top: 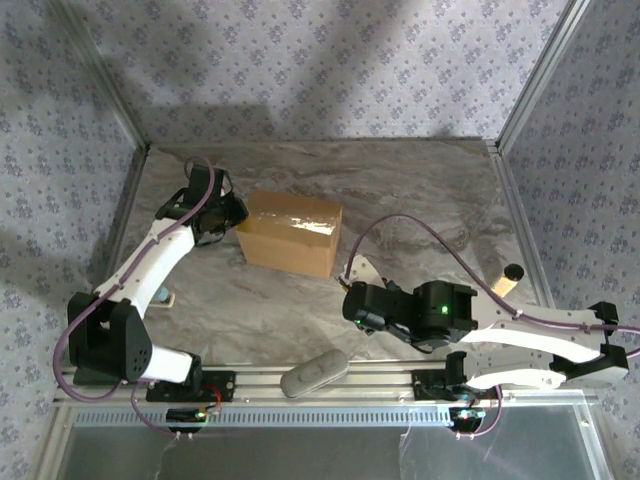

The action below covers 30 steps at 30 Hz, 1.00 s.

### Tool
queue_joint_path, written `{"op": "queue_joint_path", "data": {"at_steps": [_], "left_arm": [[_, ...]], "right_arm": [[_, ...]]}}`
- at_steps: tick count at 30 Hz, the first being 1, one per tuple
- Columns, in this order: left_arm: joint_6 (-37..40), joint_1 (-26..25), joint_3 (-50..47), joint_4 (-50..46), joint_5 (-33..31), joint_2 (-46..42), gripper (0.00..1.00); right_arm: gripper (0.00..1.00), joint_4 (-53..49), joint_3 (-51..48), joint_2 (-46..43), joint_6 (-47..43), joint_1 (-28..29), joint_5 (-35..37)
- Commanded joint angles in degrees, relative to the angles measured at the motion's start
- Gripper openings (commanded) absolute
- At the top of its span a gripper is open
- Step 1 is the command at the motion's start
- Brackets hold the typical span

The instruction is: Unpack the express box

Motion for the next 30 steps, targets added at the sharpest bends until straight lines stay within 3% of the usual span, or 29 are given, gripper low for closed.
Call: {"op": "queue_joint_path", "data": {"at_steps": [1,8,14,23,30], "left_arm": [[1.5,-1.1,1.0,-2.8,-0.5,-2.1,0.21],[2.1,-1.5,4.9,-6.1,1.6,-6.1,0.28],[2.1,-1.5,5.8,-8.5,2.4,-7.4,0.4],[2.8,-0.4,8.3,-14.0,3.6,-9.4,0.42],[1.2,0.9,5.7,-14.9,3.9,-14.7,0.44]], "right_arm": [[0.0,-3.4,0.3,-1.0,1.2,-0.2,2.3],[0.0,-7.8,4.0,-0.4,0.7,-8.0,4.3],[0.0,-9.3,6.5,3.5,-0.6,-20.4,6.3],[0.0,-3.5,6.9,16.0,-2.1,-42.2,13.6],[0.0,-2.2,13.1,31.1,-3.7,-52.7,19.7]]}}
